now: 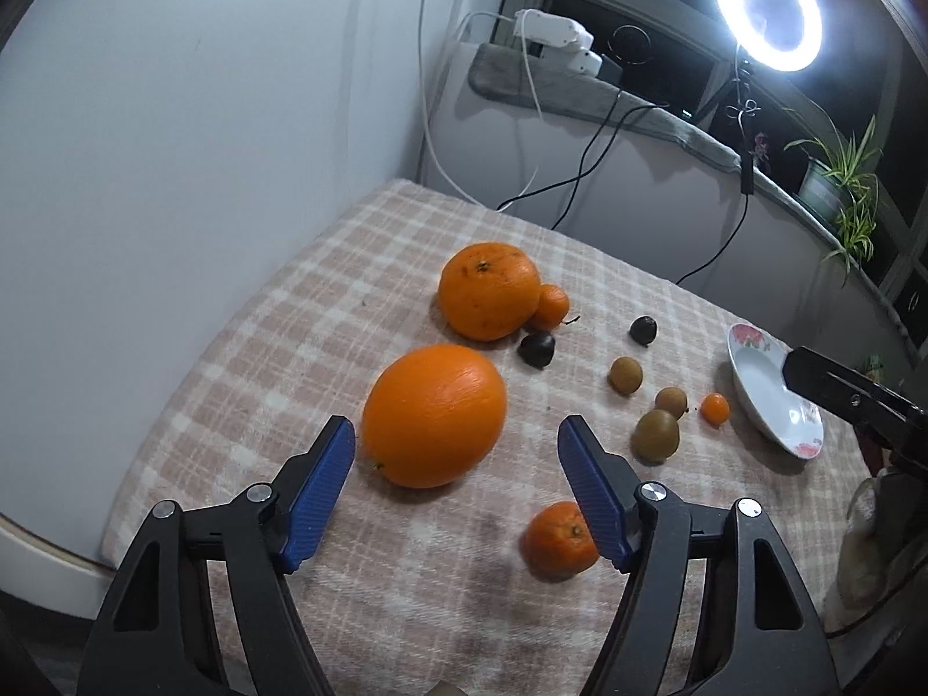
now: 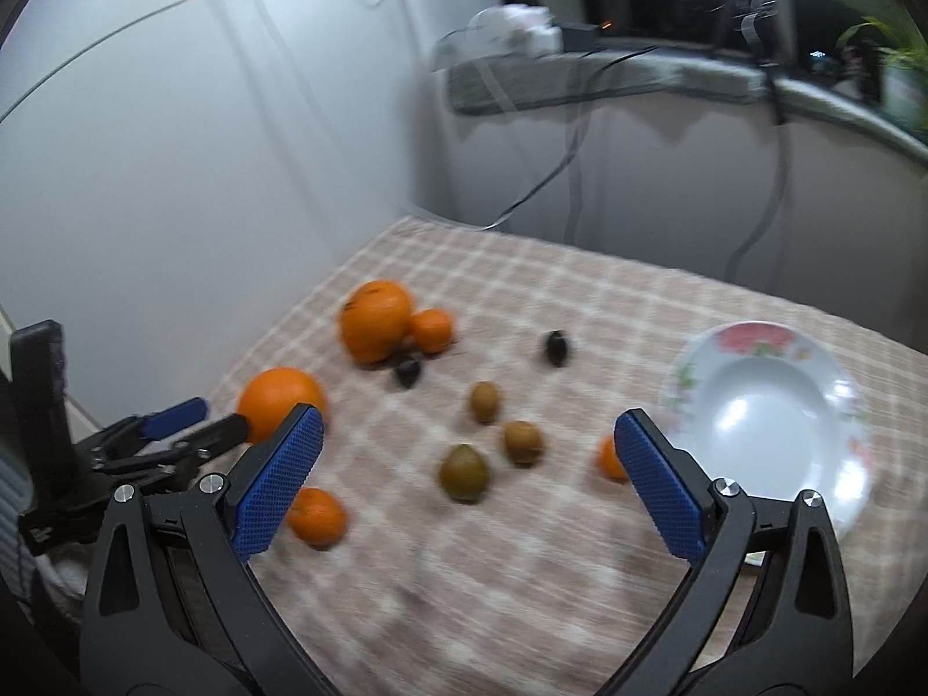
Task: Organize fruits
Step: 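Move the right gripper to the large orange and close on it, then carry the large orange with the right gripper onto the white plate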
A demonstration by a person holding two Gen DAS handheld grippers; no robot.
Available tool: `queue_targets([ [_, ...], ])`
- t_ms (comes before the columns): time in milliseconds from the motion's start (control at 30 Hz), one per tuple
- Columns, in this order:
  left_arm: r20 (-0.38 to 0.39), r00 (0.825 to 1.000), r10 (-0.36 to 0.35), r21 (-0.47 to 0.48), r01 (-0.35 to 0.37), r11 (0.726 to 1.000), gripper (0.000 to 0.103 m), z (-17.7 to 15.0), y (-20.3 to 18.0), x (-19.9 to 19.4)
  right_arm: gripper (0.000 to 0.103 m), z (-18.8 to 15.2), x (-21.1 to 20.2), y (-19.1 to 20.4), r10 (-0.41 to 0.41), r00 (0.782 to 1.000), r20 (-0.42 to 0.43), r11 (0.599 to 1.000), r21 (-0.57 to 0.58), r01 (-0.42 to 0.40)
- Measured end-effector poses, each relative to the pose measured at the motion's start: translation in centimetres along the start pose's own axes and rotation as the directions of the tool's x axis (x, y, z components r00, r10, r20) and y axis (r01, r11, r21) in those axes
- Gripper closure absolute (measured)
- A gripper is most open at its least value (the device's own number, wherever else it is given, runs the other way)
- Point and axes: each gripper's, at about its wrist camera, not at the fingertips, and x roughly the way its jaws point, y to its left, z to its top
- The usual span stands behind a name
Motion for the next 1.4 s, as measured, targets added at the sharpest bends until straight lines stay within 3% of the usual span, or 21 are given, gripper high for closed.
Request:
queue_targets([
  [167, -0.032, 0.999, -0.032, -0.029, 0.031, 0.999, 0.031, -0.1, 0.8, 0.9, 0.001, 0.7, 3.1, 2.0, 0.127, 0.989, -0.071, 0.992, -0.012, -0.128],
  [333, -0.054, 0.997, -0.051, -0.046, 0.049, 0.998, 0.032, -0.2, 1.3, 1.8, 0.001, 1.0, 6.7, 3.8, 0.236, 0.959, -0.158, 0.972, 0.027, -0.235],
  [500, -0.058, 0.996, -0.065, -0.059, 0.062, 0.996, 0.033, -0.1, 1.7, 2.3, 0.001, 1.0, 9.4, 5.8, 0.280, 0.936, -0.215, 0.959, 0.015, -0.284],
  [633, -0.063, 0.995, -0.071, -0.059, 0.068, 0.996, 0.033, -0.1, 1.8, 2.7, 0.007, 0.8, 11.6, 6.8, 0.331, 0.903, -0.274, 0.942, 0.040, -0.333],
  [1033, -0.071, 0.994, -0.083, -0.068, 0.078, 0.995, 0.039, 0.1, 2.4, 4.1, 0.029, 0.7, 15.3, 8.0, 0.381, 0.852, -0.358, 0.921, 0.064, -0.385],
  [1233, -0.071, 0.993, -0.091, -0.068, 0.086, 0.994, 0.038, 0.1, 2.7, 4.3, 0.033, 0.3, 16.2, 8.6, 0.391, 0.836, -0.385, 0.914, 0.060, -0.401],
  [1400, -0.071, 0.994, -0.089, -0.059, 0.085, 0.995, 0.038, 0.1, 2.5, 4.2, 0.033, 0.4, 16.2, 8.5, 0.387, 0.837, -0.388, 0.916, 0.053, -0.399],
])
